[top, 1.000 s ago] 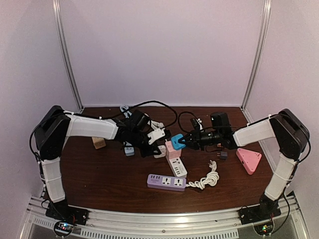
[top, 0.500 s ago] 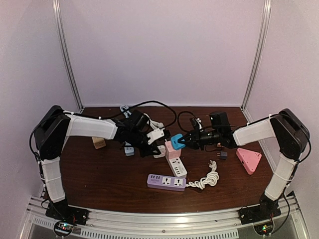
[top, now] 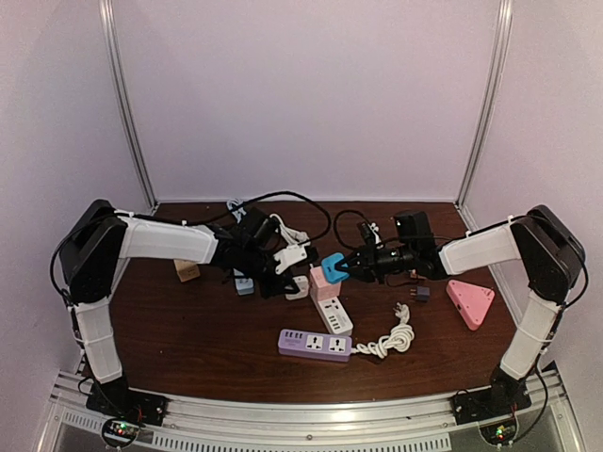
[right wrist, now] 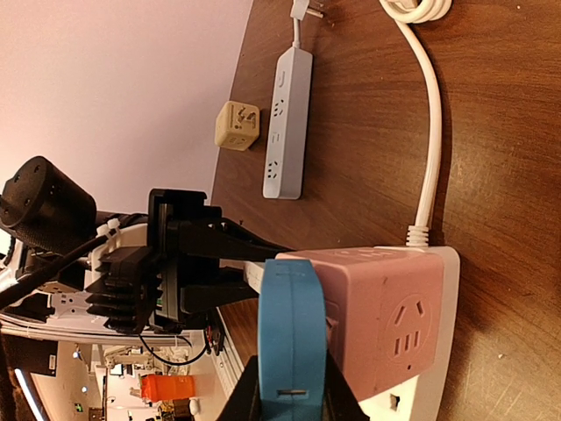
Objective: Pull the plug off the socket
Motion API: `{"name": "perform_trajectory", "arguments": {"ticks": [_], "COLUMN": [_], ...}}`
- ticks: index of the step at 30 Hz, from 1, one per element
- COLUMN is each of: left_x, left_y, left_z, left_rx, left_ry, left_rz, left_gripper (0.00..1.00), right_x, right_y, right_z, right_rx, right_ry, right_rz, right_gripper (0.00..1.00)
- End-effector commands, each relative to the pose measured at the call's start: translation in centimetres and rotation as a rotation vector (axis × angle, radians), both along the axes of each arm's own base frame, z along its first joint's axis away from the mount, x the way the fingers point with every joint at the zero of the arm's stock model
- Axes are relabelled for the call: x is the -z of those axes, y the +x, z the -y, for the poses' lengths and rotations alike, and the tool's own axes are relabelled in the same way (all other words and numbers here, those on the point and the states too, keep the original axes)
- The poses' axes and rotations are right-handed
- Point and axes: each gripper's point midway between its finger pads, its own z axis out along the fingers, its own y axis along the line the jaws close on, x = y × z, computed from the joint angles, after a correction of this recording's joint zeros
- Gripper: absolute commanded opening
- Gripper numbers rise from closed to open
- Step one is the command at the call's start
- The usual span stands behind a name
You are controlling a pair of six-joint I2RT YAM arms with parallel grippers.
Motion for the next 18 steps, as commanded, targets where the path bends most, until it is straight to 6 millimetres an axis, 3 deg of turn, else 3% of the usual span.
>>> {"name": "perform_trajectory", "arguments": {"ticks": [1,12,18], "left_x": [0.3,-0.5,-2.1], "left_y": [0.6,-0.1,-1.2], "left_z": [-3.4,-3.8,-4.4], "left_rx": [-0.067,-0.097,-0.171], "left_ry": [0.081,0.057,-0.023], "left_rz": [-0.008,-0.026,-0.062], "left_gripper": [0.00,0.00,0.00], "right_x": [12.8,12.2,11.6], "right_y": [-2.8,-2.5,-2.3], "right_z": [6.4,5.7,4.8], "right_rx": [0.157,0.147,0.133], "right_ry": [-0.418,-0.402,-0.385], "right_rz": [-0.257,-0.242,-0.226], "right_gripper": [0.13,0.13,0.13]}}
